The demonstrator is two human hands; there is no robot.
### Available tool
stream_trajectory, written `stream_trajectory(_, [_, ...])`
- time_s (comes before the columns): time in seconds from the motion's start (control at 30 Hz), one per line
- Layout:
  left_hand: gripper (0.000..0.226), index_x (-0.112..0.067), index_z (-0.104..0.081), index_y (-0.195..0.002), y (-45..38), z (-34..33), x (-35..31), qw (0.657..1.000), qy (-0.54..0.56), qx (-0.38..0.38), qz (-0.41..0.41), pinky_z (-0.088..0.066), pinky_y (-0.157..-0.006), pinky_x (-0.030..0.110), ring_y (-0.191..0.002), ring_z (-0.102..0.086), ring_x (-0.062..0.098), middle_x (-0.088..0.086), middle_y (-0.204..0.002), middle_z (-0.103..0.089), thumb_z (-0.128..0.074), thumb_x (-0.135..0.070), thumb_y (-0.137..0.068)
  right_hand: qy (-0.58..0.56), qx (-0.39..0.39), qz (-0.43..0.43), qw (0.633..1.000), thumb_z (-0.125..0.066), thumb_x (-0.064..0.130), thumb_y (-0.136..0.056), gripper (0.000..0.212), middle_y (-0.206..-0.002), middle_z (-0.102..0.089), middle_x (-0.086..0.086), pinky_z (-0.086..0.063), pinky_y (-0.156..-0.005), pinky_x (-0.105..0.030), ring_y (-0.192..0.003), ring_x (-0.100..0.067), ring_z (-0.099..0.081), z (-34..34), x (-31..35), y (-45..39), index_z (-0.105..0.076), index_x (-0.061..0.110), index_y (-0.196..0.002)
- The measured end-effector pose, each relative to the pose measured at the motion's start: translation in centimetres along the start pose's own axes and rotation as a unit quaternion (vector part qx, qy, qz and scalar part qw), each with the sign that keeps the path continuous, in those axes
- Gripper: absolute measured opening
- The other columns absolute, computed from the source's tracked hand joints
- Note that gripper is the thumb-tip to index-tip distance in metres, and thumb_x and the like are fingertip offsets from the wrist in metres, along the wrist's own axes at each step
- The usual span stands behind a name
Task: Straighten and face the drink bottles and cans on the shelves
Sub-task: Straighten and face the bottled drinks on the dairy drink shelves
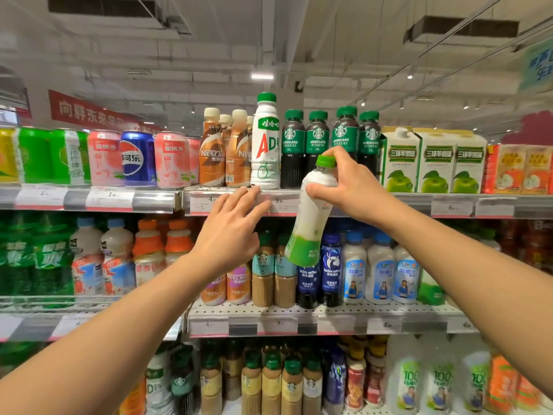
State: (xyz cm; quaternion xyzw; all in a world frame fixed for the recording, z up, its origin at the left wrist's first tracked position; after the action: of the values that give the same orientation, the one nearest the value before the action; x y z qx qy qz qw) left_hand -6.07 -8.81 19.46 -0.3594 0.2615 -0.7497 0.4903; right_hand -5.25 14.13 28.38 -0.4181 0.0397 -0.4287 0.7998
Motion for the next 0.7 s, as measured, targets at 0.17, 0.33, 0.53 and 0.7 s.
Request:
stream_trajectory(0.17, [0.067,-0.023,-0.044,-0.149,1.0,-0.1,-1.0,1.0,0.025,-0.003,-0.004,-0.019,-0.122,0.059,-0.154,-0.014,0.036,0.013,-0.167,-0.019,-0.066,-0.023,-0.085,0.013,-0.005,0.003,1.0,-0.074,0.049,-0.083,0.052,-0.094,-0.068,0.002,-0.048,-0.076,-0.038,-0.084,-0.024,-0.063,0.0,-0.7,0.4,-0.046,0.023,-0.118])
stream_trajectory(0.33, [0.056,-0.016,-0.058,-0.135,1.2,-0.4,-4.5,0.992,0.076,-0.063,-0.075,-0.028,-0.116,0.058,-0.151,-0.026,0.036,0.013,-0.162,-0.033,-0.066,-0.018,-0.08,0.034,-0.013,-0.011,0.999,-0.075,0.049,-0.081,0.053,-0.095,-0.067,0.001,-0.05,-0.076,-0.04,-0.085,-0.025,-0.063,1.3,-2.5,1.3,-0.045,0.025,-0.118])
stream_trajectory(0.53, [0.059,-0.019,-0.051,-0.141,-1.5,-1.4,-10.4,0.946,0.323,-0.038,0.003,-0.043,-0.106,0.043,-0.128,-0.051,0.024,-0.001,-0.141,-0.057,-0.054,-0.039,-0.085,0.081,-0.027,-0.06,0.995,-0.078,0.048,-0.079,0.051,-0.088,-0.064,0.008,-0.041,-0.064,-0.033,-0.078,-0.018,-0.061,4.1,-5.0,4.2,-0.045,0.027,-0.112])
stream_trajectory(0.7, [0.082,-0.028,-0.041,-0.145,-3.1,-3.4,-16.4,0.853,0.513,0.063,0.077,-0.047,-0.101,0.041,-0.122,-0.057,0.017,-0.008,-0.13,-0.064,-0.071,-0.062,-0.076,0.086,-0.017,-0.12,0.989,-0.08,0.05,-0.076,0.058,-0.098,-0.066,0.001,-0.053,-0.078,-0.04,-0.086,-0.02,-0.063,5.5,-5.9,7.9,-0.047,0.025,-0.116])
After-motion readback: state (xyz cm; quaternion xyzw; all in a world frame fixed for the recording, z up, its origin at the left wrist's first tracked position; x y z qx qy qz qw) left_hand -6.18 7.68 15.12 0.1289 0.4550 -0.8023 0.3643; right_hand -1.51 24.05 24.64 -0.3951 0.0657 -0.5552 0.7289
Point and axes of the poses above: each hand's wrist, its own y-axis away from the middle knuckle, its own z-axis out of the back of the hand, x = y × z, the point moved 4 cm from there along -y, towards the middle knuckle
